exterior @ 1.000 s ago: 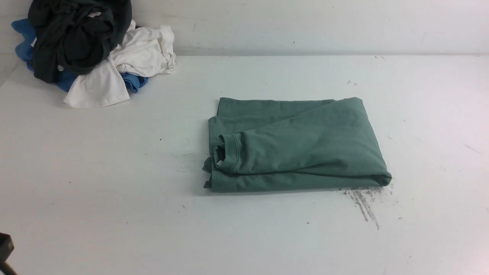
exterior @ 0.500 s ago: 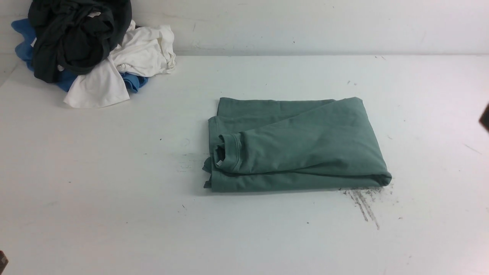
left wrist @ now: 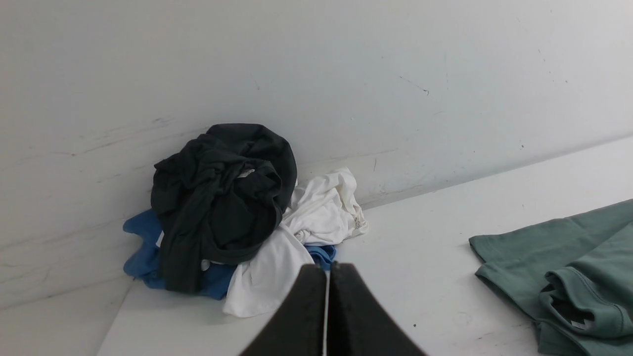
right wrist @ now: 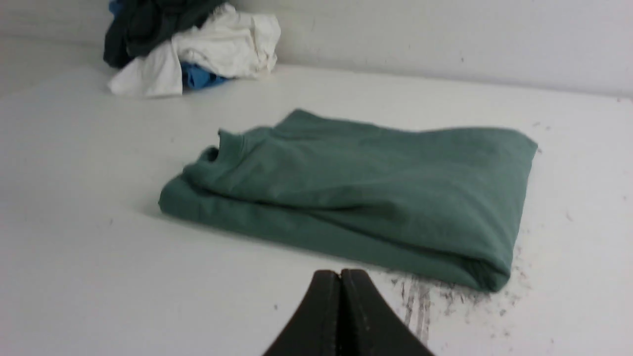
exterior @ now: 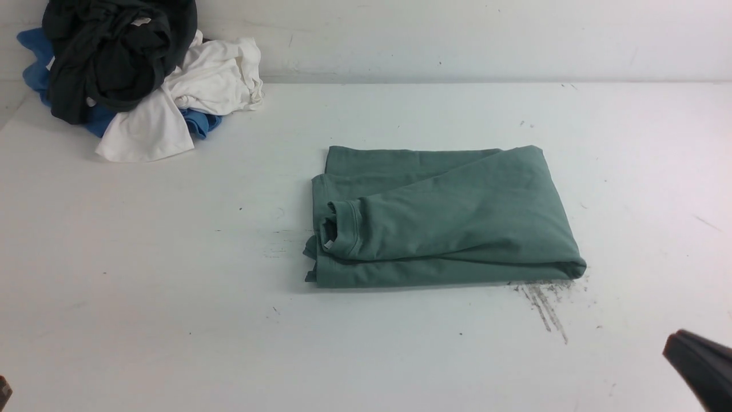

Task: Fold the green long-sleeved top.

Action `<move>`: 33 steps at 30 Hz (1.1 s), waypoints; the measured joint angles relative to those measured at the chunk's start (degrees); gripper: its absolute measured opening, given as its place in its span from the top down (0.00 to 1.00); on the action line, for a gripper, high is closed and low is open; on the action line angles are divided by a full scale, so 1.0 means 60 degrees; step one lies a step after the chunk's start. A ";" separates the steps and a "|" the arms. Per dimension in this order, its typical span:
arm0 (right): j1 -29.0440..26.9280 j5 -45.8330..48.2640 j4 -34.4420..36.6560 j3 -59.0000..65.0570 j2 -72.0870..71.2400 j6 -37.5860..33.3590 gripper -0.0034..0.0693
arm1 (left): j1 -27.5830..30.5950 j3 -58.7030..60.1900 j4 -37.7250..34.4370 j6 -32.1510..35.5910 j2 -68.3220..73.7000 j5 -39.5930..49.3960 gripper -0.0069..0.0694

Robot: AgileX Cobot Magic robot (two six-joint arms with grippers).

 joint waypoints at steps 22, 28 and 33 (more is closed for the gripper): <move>-0.3936 0.2305 0.0097 0.1408 -0.3986 0.0077 0.97 | 0.0000 0.0000 -0.0010 0.0000 0.0000 0.0010 0.92; -0.4534 0.2312 0.0117 0.1401 -0.3986 0.0068 0.97 | 0.0000 0.0000 -0.0010 0.0000 0.0000 0.0010 0.92; -0.4566 0.2312 0.0117 0.1401 -0.3986 -0.0072 0.97 | 0.0000 0.0000 -0.0017 0.0000 0.0000 0.0010 0.92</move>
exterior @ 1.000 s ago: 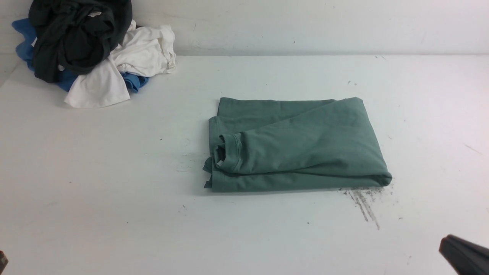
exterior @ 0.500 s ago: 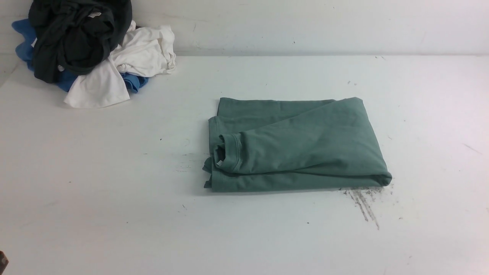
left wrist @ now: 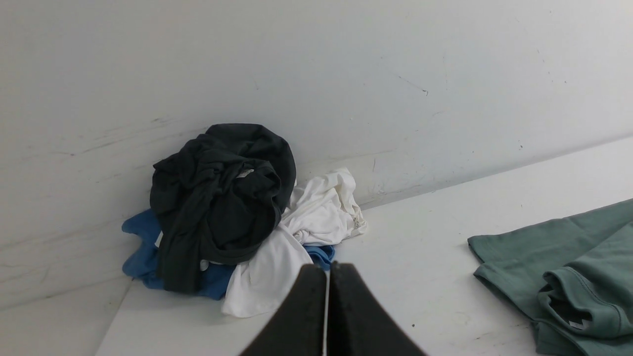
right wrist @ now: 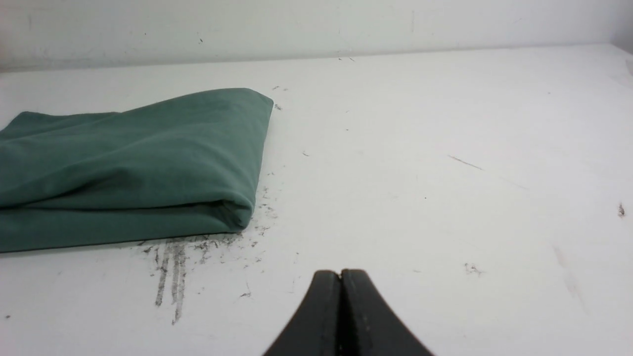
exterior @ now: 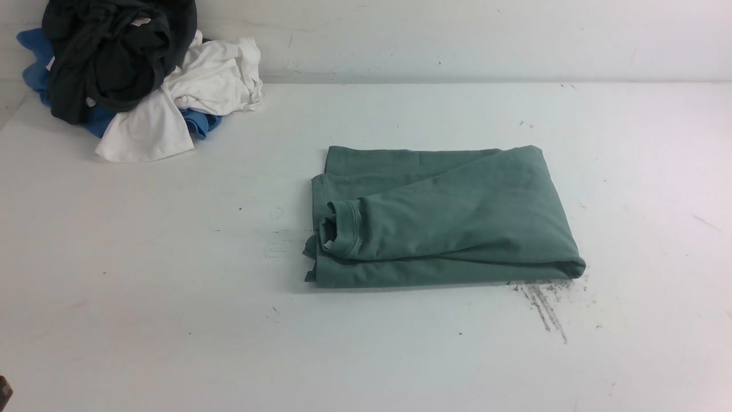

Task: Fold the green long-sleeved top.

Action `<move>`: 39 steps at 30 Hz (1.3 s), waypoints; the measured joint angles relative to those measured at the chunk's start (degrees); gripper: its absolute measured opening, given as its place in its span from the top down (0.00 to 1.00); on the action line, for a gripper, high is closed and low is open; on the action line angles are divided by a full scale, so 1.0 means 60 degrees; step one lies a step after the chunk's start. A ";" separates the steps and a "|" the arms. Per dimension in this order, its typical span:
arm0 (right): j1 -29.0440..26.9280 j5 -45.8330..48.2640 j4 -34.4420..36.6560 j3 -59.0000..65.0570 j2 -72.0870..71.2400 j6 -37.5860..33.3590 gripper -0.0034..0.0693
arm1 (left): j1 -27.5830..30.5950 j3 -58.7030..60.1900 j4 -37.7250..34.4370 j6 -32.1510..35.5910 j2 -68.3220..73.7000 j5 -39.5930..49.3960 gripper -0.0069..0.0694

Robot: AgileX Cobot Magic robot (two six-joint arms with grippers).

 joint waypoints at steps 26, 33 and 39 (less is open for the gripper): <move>-0.0010 0.0084 0.0036 -0.0011 0.0000 0.0000 0.97 | 0.0284 0.3185 -0.0062 -0.1060 -0.2481 0.1691 0.92; -0.0010 0.0084 0.0036 -0.0011 0.0000 0.0000 0.97 | 0.0304 0.3131 0.0099 -0.1575 -0.2481 0.2440 0.92; -0.0010 0.0084 0.0036 -0.0011 0.0000 0.0000 0.97 | 0.0304 0.3131 0.0108 -0.1668 -0.2481 0.2409 0.92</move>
